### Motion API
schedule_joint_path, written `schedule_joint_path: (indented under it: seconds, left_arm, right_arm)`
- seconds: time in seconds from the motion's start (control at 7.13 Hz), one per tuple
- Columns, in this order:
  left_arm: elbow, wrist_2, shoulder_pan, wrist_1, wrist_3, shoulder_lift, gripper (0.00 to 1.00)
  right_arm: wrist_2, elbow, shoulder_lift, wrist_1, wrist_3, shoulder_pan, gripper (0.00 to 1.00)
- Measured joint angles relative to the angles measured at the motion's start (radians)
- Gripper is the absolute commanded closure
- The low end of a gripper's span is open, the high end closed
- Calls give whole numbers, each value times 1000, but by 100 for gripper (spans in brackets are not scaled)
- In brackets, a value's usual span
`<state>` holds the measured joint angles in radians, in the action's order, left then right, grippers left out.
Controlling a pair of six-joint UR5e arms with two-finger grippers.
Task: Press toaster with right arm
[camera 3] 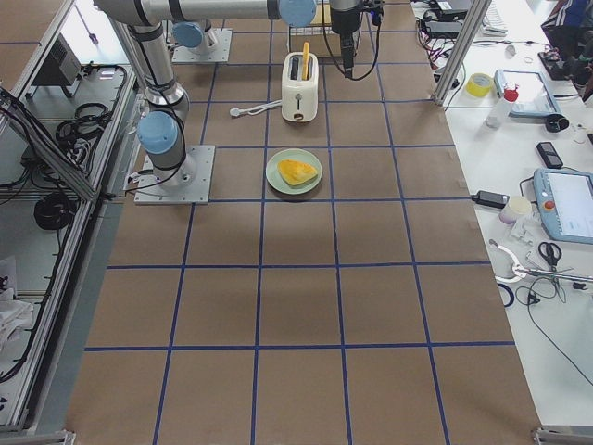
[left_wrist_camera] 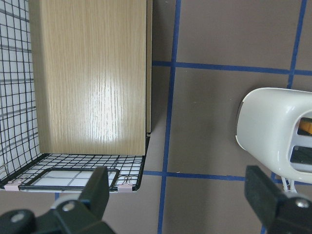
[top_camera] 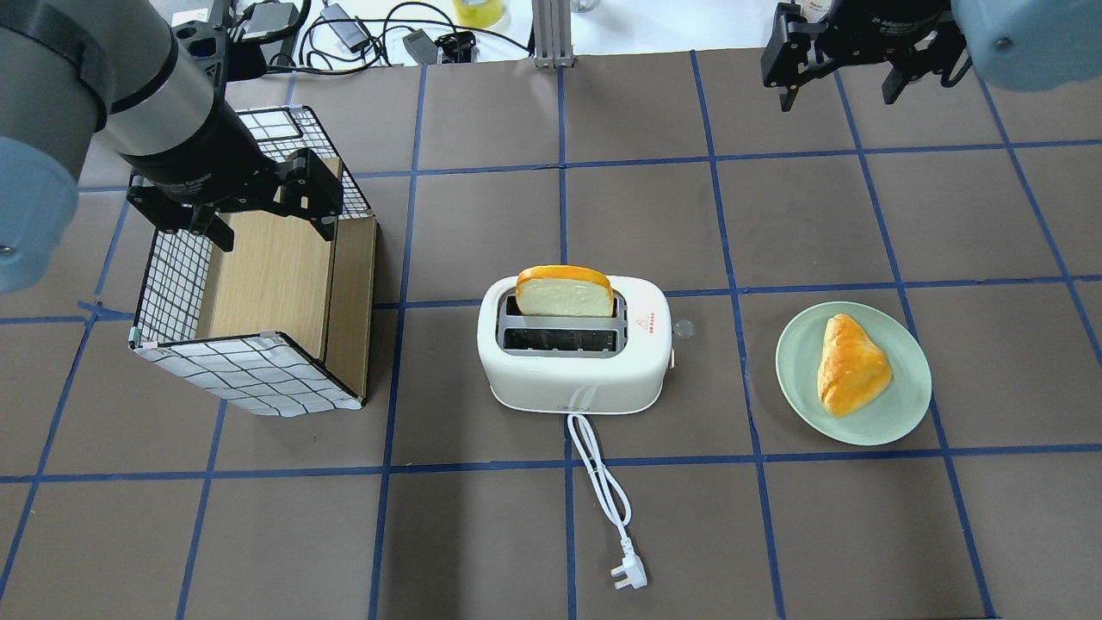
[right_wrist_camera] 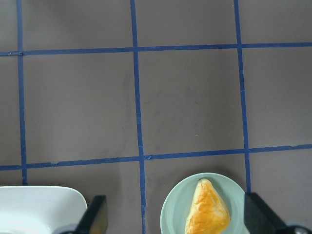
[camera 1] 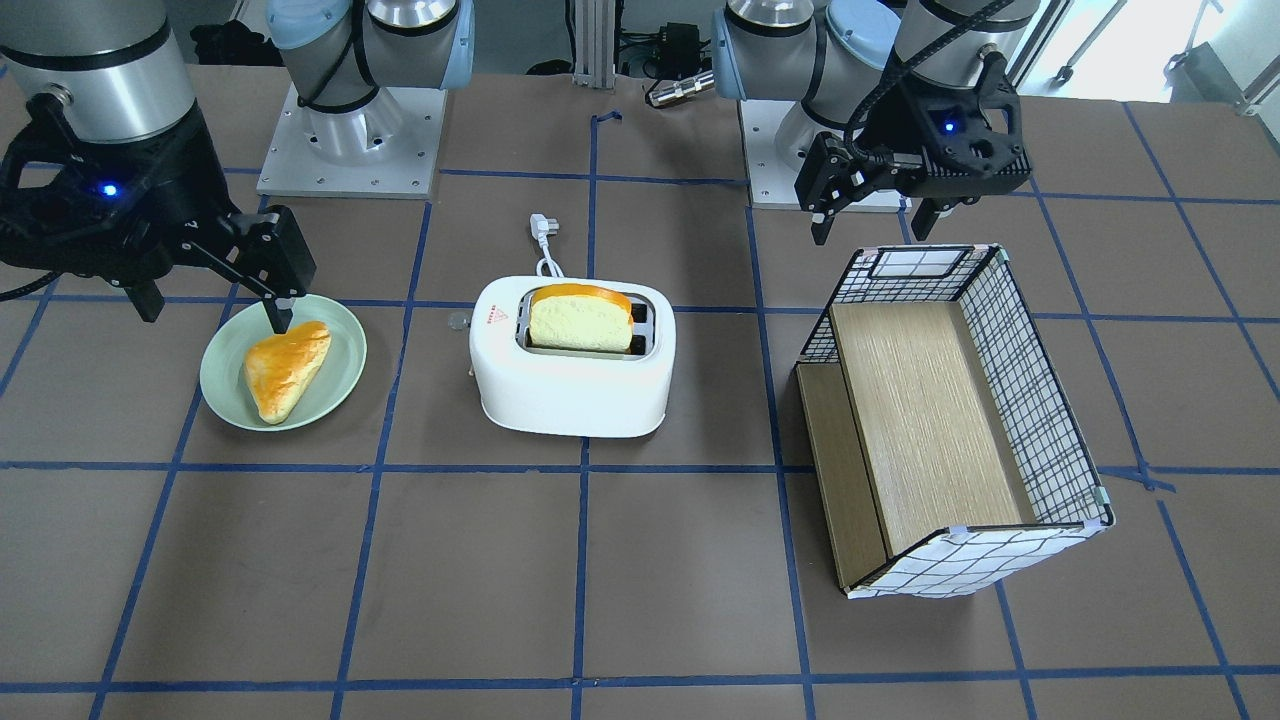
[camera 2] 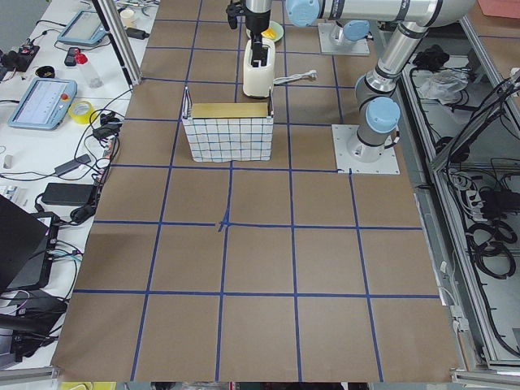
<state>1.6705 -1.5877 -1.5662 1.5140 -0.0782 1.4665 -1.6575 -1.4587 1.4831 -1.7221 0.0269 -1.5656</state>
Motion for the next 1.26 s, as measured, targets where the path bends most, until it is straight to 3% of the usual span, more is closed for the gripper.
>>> schedule_joint_path:
  seconds: [0.7, 1.26]
  left_arm:
    - [0, 0, 0, 0, 0, 0, 0]
    - [0, 0, 0, 0, 0, 0, 0]
  right_arm:
    - [15, -8, 1, 55, -2, 7, 0]
    - [86, -14, 0, 125, 5, -5, 0]
